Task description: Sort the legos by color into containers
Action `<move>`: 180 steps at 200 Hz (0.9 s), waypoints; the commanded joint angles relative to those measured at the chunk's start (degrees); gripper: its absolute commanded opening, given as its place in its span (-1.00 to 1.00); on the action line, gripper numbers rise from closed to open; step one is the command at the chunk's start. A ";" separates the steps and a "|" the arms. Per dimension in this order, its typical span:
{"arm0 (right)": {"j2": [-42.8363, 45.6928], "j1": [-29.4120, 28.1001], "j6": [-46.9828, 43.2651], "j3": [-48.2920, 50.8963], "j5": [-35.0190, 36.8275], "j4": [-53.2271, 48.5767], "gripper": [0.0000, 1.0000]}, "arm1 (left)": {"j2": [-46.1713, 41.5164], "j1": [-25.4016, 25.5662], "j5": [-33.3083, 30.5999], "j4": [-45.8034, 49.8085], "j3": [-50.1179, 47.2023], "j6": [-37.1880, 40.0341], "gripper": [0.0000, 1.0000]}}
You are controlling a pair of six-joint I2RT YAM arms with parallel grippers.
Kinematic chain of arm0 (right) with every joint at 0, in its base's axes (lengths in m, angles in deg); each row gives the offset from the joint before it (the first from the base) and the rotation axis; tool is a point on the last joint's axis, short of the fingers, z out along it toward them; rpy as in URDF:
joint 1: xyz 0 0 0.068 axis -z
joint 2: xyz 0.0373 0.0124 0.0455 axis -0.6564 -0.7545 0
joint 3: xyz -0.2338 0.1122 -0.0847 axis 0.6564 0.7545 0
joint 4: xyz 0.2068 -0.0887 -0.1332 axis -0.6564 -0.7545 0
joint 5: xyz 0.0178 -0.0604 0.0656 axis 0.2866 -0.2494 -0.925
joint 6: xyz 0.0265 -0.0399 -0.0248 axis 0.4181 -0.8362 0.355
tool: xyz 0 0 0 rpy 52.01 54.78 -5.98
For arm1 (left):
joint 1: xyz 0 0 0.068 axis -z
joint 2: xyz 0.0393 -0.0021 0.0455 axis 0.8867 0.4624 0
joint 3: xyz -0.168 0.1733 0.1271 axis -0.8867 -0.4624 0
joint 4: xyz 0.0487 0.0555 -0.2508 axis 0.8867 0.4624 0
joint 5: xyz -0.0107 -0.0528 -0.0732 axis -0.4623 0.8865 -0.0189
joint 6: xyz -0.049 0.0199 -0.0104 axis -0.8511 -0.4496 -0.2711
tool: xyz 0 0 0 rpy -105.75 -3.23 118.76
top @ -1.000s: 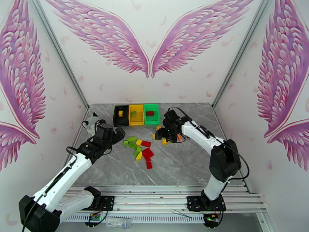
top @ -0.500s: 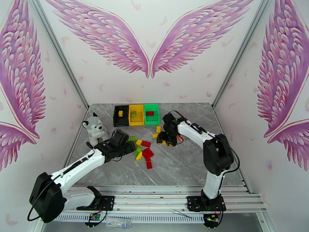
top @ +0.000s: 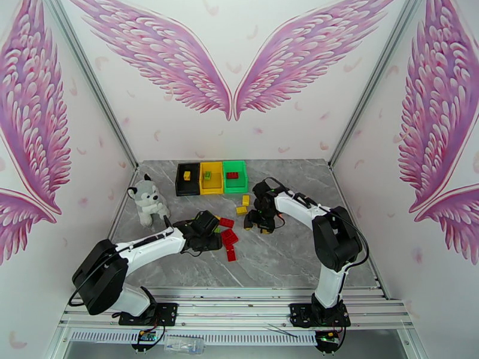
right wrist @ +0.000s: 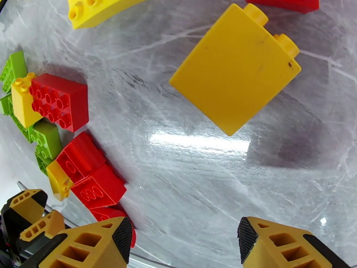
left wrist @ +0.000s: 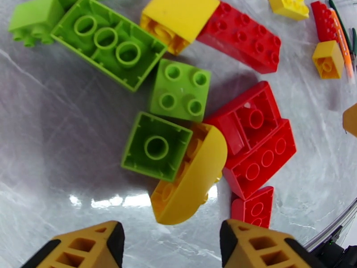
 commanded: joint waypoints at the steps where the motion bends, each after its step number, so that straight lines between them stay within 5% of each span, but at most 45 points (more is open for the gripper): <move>1: 1.41 0.31 1.06 0.60 0.69 0.71 0.39 | 1.52 0.46 0.17 -0.51 2.13 0.70 0.17; 69: -0.21 -0.77 0.43 -1.78 -1.09 0.39 0.43 | -0.65 0.01 -1.47 -0.66 0.69 -0.72 0.18; 180: 1.57 -17.32 -1.85 1.20 -2.61 -1.02 0.48 | -17.36 -10.94 -2.46 0.74 -9.67 -9.65 0.48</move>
